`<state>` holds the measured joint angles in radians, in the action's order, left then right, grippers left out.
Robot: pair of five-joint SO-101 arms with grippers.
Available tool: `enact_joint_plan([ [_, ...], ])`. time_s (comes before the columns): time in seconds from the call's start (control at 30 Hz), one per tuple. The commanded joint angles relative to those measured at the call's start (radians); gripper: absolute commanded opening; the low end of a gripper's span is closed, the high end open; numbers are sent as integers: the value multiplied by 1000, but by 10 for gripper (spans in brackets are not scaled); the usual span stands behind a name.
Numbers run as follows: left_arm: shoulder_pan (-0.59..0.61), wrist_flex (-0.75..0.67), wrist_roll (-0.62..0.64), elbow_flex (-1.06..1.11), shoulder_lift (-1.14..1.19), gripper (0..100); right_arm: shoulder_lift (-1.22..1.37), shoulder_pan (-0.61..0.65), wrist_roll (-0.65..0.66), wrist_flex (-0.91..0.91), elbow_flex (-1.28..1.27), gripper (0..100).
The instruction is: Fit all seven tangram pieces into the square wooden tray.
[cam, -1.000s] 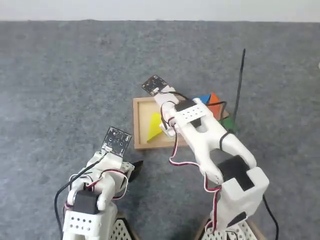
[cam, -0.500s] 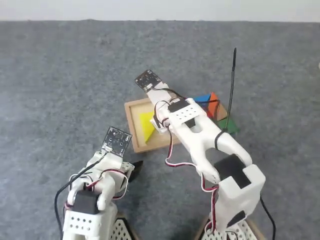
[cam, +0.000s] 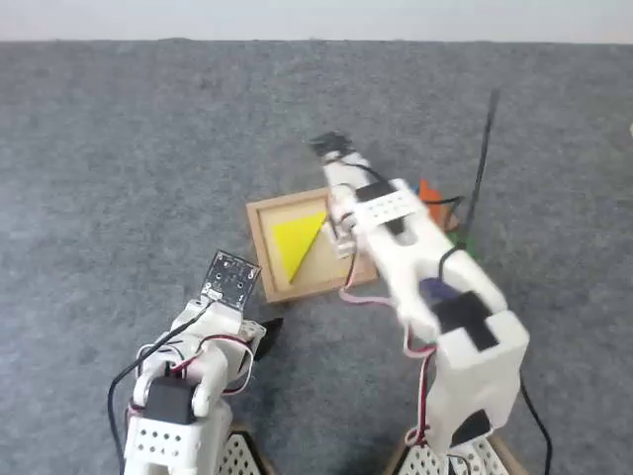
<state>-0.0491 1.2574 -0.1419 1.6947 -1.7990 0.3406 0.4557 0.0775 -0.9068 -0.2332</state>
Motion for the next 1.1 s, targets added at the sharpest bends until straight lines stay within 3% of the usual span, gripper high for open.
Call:
enact_joint_plan([
  [0.0,-8,5,6,-12,-17,280,13,-117,-18,-62,40,242],
  [0.4,-8,5,6,-12,-17,280,-22,-220,-94,-122,-6,241],
  [0.53,-8,5,6,-12,-17,280,-159,-205,-92,-4,-127,241],
  [0.8,-8,5,6,-12,-17,280,-470,-24,41,171,-285,241],
  [1.07,-8,5,6,-12,-17,280,-315,-12,61,453,-265,241],
])
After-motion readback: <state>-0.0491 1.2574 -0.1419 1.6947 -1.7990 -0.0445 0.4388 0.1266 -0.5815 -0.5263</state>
